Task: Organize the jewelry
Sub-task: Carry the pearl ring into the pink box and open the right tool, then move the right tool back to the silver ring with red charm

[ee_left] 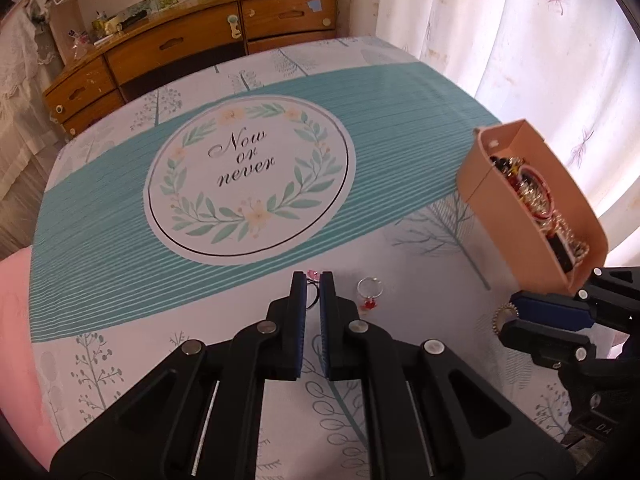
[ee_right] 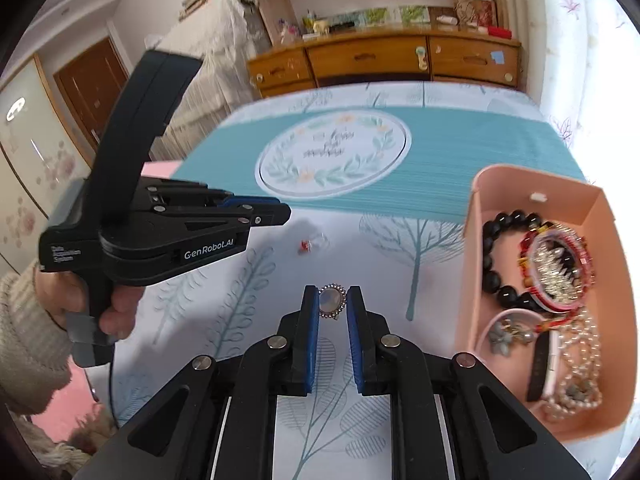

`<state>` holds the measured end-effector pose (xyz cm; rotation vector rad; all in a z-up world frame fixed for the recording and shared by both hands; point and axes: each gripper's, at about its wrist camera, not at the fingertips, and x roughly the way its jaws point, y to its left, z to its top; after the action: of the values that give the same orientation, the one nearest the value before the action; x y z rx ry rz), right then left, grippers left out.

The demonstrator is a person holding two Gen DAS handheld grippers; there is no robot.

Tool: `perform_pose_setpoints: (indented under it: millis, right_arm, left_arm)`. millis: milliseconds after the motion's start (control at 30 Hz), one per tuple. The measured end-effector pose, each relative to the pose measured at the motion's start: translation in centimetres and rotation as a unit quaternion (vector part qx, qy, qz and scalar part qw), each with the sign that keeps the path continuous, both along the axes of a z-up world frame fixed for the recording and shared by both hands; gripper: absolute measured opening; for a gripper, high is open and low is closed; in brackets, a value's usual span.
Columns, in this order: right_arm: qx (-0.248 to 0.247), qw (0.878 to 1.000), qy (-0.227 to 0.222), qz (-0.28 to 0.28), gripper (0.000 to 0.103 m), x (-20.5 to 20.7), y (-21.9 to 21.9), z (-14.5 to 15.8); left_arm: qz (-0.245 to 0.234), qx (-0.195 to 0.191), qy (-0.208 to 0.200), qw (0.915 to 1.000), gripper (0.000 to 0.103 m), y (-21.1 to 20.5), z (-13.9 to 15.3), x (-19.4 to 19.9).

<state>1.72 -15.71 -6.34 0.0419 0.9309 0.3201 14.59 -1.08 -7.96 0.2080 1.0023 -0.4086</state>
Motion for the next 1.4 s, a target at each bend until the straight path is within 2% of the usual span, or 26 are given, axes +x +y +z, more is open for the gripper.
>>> perform_pose_setpoints:
  millis: [100, 200, 433, 667, 867, 933, 967, 1000, 1033, 1067, 1100, 1133, 1233, 1400]
  right_arm:
    - [0.013, 1.000, -0.018, -0.007, 0.014, -1.2, -1.1, 1.9]
    - [0.020, 0.999, -0.039, -0.020, 0.014, -2.7, -2.7, 3.8]
    - [0.025, 0.993, -0.071, -0.091, 0.014, -5.9, -9.3, 6.9]
    - [0.028, 0.984, -0.063, -0.162, 0.014, -8.2, -15.5, 6.6]
    - [0.035, 0.981, -0.046, -0.183, 0.015, -8.4, -17.7, 5.5]
    - [0.043, 0.980, -0.039, -0.188, 0.027, -8.2, -18.0, 5.1]
    - [0.048, 0.980, -0.038, -0.190, 0.032, -8.1, -18.2, 5.0]
    - [0.053, 0.978, -0.039, -0.196, 0.038, -8.3, -18.6, 4.9]
    - [0.056, 0.978, -0.045, -0.198, 0.038, -8.5, -18.8, 5.0]
    - [0.057, 0.977, -0.047, -0.198, 0.038, -8.1, -18.6, 5.0]
    - [0.058, 0.978, -0.050, -0.196, 0.038, -8.1, -18.6, 5.1]
    - [0.057, 0.978, -0.053, -0.193, 0.038, -8.2, -18.6, 5.2]
    - [0.053, 0.979, -0.058, -0.187, 0.038, -8.3, -18.2, 5.6]
    - [0.047, 0.981, -0.070, -0.174, 0.038, -8.6, -16.8, 6.7]
  left_arm:
    - [-0.009, -0.011, -0.014, 0.9998, 0.004, -0.7, 2.0, -1.0]
    - [-0.029, -0.040, -0.030, 0.9983, 0.004, -2.0, 4.5, -2.5]
    - [-0.081, -0.090, -0.049, 0.9915, 0.004, -7.4, 8.5, -5.4]
    - [-0.127, -0.079, -0.045, 0.9877, 0.004, -13.9, 8.4, -6.8]
    - [-0.140, -0.063, -0.011, 0.9881, 0.005, -17.1, 6.9, -6.9]
    - [-0.140, -0.061, 0.001, 0.9882, 0.006, -17.4, 6.6, -6.8]
    - [-0.141, -0.059, 0.006, 0.9883, 0.008, -17.3, 6.5, -6.8]
    - [-0.140, -0.057, 0.007, 0.9884, 0.015, -17.0, 6.4, -6.8]
    - [-0.137, -0.057, 0.005, 0.9890, 0.027, -16.8, 6.3, -6.9]
    - [-0.134, -0.058, 0.003, 0.9892, 0.036, -16.6, 6.4, -7.0]
    - [-0.131, -0.060, 0.000, 0.9895, 0.051, -16.2, 6.5, -7.2]
    - [-0.126, -0.062, -0.007, 0.9901, 0.056, -15.8, 6.7, -7.4]
    - [-0.118, -0.065, -0.013, 0.9908, 0.056, -14.6, 7.2, -7.8]
    - [-0.102, -0.045, -0.035, 0.9932, 0.056, -11.5, 7.5, -9.5]
